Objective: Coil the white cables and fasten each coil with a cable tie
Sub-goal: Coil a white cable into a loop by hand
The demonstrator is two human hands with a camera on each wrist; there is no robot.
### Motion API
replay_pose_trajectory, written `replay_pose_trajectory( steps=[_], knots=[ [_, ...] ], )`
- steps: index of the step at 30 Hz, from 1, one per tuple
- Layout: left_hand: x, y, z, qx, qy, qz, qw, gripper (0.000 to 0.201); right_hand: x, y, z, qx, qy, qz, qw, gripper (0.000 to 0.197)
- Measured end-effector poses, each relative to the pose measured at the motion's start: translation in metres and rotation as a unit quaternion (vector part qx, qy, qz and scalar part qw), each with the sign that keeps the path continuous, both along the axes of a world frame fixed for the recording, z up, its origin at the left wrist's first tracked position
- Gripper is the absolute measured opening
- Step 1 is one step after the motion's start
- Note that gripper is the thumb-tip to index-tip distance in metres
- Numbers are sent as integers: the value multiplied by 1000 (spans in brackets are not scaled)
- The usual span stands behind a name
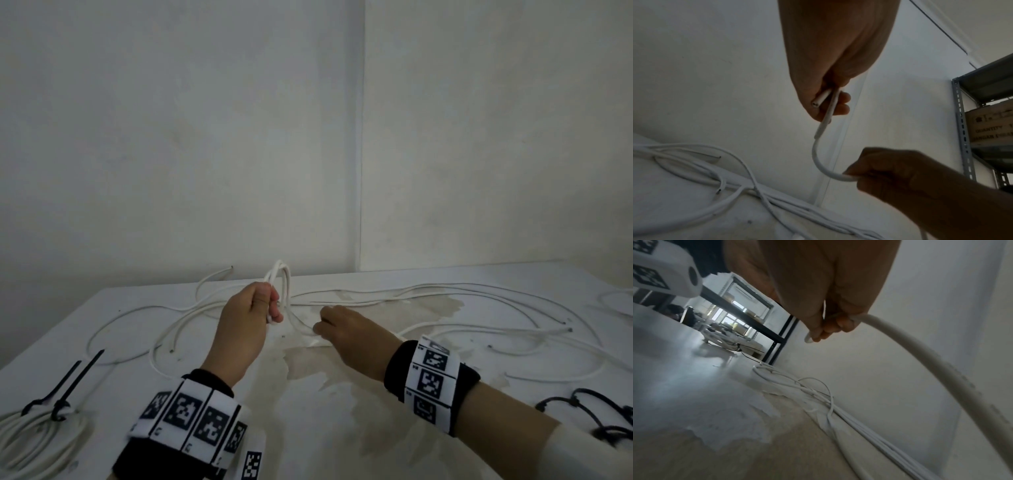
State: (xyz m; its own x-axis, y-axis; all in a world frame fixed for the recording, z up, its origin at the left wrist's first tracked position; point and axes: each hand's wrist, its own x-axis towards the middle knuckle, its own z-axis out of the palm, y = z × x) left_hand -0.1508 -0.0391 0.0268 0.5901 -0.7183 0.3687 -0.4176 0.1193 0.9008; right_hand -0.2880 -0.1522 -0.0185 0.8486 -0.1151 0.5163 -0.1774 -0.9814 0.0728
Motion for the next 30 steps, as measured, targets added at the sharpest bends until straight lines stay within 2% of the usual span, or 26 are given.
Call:
replay_pose_trajectory(
  steps=[2,5,9,12,14,17,21,26,30],
  knots=[
    [-3,-3,-4,23,-19,-4,1000,37,2,7,9,-50,-19,25,998,26],
    [-9,-5,-7,51,-22,-15,998,36,5,13,19,-65,-50,59,995,31],
    [-13,-5,-10,87,-55,-33,994,37,5,14,21,-20,-100,95,990,3],
    [-20,-4,-16,155,-82,-73,982,35,8,15,23,19,-114,114,987,17],
    [-23,-3,-19,165,-34,-99,981,37,7,14,28,44,-126,101,986,21],
    [-25,1,-18,163,55,-136,976,39,1,7,33,134,-138,79,978,21],
    [-28,3,-14,159,118,-154,968,40,-2,3,31,194,-136,70,969,32],
    [-29,4,-6,136,200,-179,954,40,-1,-4,34,258,-147,47,954,20],
    [-27,7,-1,131,216,-194,948,41,-4,-2,40,367,-88,28,925,16]
  ],
)
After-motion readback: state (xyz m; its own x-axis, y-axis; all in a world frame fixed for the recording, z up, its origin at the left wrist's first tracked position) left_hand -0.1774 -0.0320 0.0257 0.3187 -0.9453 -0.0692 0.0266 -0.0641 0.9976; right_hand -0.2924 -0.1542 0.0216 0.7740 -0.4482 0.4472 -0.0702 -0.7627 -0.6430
